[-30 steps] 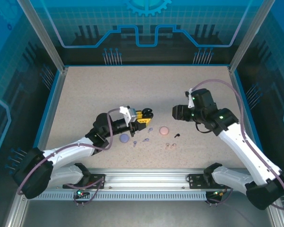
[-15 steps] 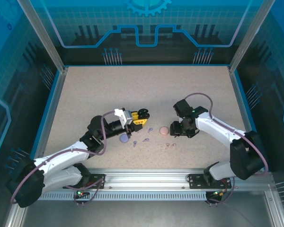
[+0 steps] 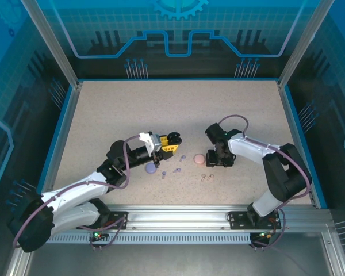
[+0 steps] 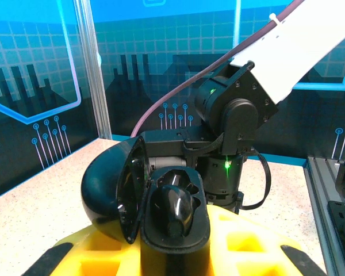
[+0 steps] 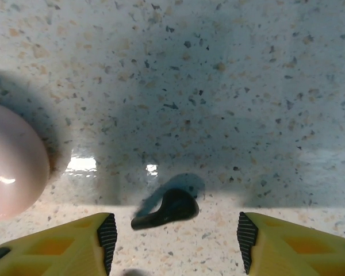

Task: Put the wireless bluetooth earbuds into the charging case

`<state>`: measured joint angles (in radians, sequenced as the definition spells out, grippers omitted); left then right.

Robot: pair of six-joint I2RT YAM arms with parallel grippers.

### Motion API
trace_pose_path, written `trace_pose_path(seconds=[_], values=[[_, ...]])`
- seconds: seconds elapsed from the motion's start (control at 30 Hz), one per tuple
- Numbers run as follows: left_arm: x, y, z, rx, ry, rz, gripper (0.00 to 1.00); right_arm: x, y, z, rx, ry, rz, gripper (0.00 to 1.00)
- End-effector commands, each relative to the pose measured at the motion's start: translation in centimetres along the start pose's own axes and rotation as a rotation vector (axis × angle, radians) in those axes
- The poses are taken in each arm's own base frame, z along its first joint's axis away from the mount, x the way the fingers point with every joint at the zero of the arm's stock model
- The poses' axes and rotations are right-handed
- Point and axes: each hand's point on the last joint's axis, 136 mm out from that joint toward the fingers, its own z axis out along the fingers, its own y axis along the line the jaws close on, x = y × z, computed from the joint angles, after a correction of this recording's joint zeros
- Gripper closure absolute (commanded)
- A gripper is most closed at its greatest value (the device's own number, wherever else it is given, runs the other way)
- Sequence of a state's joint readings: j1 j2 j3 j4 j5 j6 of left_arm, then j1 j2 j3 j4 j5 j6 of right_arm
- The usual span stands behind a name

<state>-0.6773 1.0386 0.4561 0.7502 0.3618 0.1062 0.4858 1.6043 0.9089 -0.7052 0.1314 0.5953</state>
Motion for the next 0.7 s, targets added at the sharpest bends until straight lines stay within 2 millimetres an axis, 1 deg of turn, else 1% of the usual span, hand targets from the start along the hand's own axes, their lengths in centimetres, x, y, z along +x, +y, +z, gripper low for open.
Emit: trace_pose_path(seconds=[0.0, 0.1, 0.3, 0.67], values=[[-0.5, -0.1, -0.2, -0.007, -0.015, 0.021, 0.93, 0.2, 0.1, 0.5, 0.025, 0.012, -0.017, 0.41], [-0.4, -0.1, -0.2, -0.008, -0.012, 0.020, 0.92, 0.6, -0.2, 0.8, 0.043, 0.028, -0.023, 0.42], [-0.4, 0.0, -0.1, -0.008, -0.009, 0.021, 0.92, 1.4, -0.7, 1.0, 0.070, 0.053, -0.034, 0.49], [-0.1, 0.0, 0.0, -0.008, -0.002, 0.014, 0.92, 2.1, -1.4, 0.4, 0.090, 0.055, -0.036, 0.58]])
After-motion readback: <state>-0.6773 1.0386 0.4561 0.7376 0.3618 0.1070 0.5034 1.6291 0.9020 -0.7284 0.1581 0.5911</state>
